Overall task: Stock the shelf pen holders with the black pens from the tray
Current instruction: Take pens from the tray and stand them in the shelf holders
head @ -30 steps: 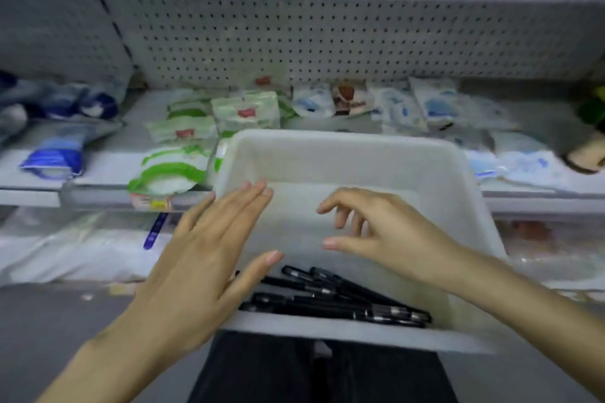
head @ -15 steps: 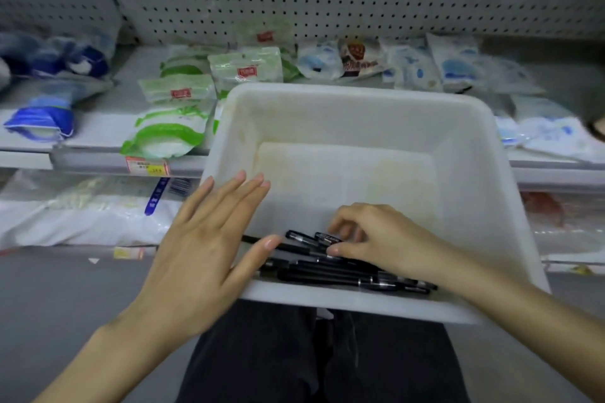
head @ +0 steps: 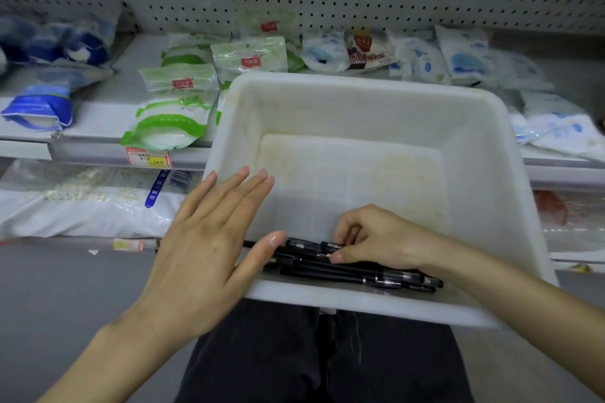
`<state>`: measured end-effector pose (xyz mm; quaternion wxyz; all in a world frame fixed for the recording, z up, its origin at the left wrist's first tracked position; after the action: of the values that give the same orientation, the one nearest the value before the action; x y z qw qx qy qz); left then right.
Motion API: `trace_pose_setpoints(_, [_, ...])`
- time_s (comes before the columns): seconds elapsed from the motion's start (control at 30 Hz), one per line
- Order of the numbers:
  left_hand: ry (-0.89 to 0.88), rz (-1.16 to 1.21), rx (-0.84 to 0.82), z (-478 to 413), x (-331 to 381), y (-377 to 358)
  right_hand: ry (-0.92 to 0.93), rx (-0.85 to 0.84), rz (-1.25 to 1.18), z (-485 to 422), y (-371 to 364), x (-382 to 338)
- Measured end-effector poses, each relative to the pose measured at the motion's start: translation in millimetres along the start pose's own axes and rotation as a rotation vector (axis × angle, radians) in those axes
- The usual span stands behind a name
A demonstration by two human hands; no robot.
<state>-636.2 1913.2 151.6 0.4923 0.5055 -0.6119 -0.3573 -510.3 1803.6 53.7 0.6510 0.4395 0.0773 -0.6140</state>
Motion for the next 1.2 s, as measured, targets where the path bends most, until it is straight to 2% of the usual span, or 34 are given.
trace_pose_setpoints(0.13, [-0.011, 0.005, -0.001, 1.1, 2.0, 0.4, 0.049, 0.077, -0.069, 5.3, 15.9, -6.6])
trace_pose_setpoints(0.3, [-0.066, 0.089, 0.031, -8.8, 3.7, 12.5, 0.245, 0.425, -0.187, 50.9, 82.7, -42.5])
trace_pose_setpoints(0.43, [-0.243, 0.117, 0.213, -65.2, 31.5, 60.4, 0.505, 0.691, -0.319, 121.0, 154.7, -90.1])
trace_pose_setpoints(0.6, [-0.449, 0.071, 0.503, -144.9, 89.5, 138.1, 0.763, 0.995, -0.229, 221.4, 238.4, -139.5])
trace_pose_setpoints(0.77, [-0.544, -0.077, 0.577, -211.2, 135.5, 179.1, 0.936, 1.254, -0.217, 289.0, 311.3, -161.5])
trace_pose_setpoints(1.0, [-0.499, -0.294, 0.534, -256.8, 137.7, 172.6, 1.099, 1.476, -0.382, 321.6, 382.8, -172.4])
trace_pose_setpoints(1.2, [-0.433, -0.349, 0.587, -265.9, 123.6, 165.8, 1.146, 1.545, -0.464, 298.2, 403.2, -172.9])
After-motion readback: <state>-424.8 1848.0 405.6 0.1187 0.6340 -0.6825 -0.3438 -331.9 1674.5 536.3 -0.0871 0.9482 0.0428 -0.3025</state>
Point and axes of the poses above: each hand's wrist, its own z-axis away from the middle knuckle, its own y-axis out of the back of the hand, x = y × z, the point moved 9 cm from there along -z, towards the middle knuckle, and after that the axes turned 9 degrees about -y, right-handed, at the moved point
